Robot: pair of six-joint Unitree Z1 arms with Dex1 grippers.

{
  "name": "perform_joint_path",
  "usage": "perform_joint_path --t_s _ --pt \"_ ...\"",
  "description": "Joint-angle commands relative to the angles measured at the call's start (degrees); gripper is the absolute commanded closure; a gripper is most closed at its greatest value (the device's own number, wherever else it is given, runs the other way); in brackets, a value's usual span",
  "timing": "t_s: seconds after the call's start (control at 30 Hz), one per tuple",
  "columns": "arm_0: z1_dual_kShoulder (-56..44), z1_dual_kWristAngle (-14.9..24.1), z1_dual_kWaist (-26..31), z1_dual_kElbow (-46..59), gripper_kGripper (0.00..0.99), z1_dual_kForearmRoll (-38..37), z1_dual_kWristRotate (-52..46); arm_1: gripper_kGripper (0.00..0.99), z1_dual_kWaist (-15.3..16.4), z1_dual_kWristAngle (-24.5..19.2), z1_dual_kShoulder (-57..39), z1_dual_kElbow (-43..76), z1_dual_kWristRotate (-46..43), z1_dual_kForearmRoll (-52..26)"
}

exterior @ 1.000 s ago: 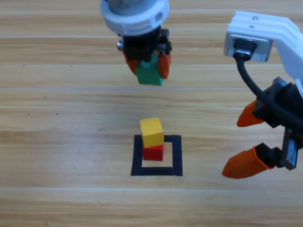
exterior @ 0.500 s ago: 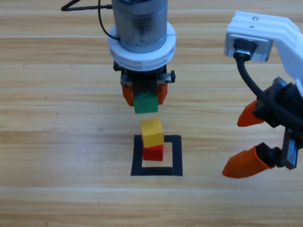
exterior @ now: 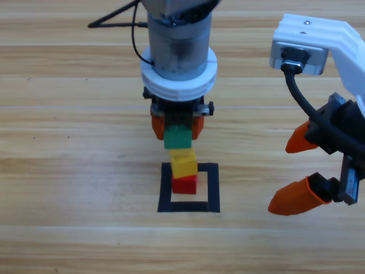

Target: Stack the blocks in the rectangular block: red at the bottom, yellow in the middle, green on top

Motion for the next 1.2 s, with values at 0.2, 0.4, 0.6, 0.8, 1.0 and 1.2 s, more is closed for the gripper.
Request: perform_joint_path --t_s 0.2,0.4,0.6,0.8,1.0,1.2 --pt "5.0 -1.8 -1.1 -2.2 0.990 0.3 -0.2 0.002 0.2 0.9 -0.7 2.1 -0.7 -1.4" --pt "4.7 -2.3 -1.1 -2.5 0.990 0.3 -0.5 0.002 0.2 0.9 -0.7 2.1 -0.7 -1.4" --pt "5.2 -2.4 -1.1 -2.4 0.990 0.3 -0.5 0.002 0.2 0.9 -0.6 2.1 -0.7 -1.4" --pt "5.6 -2.4 -1.1 -2.1 0.990 0.3 -0.1 0.002 0.2 1.2 -0.6 2.1 -0.7 -1.4" --pt "6.3 -2.7 -1.1 -1.7 0.990 0.3 0.3 0.001 0.2 1.5 -0.6 2.0 -0.7 -1.4" --pt "6.8 -2.8 -1.0 -1.6 0.990 0.3 0.4 0.002 0.2 1.7 -0.6 2.0 -0.7 -1.4"
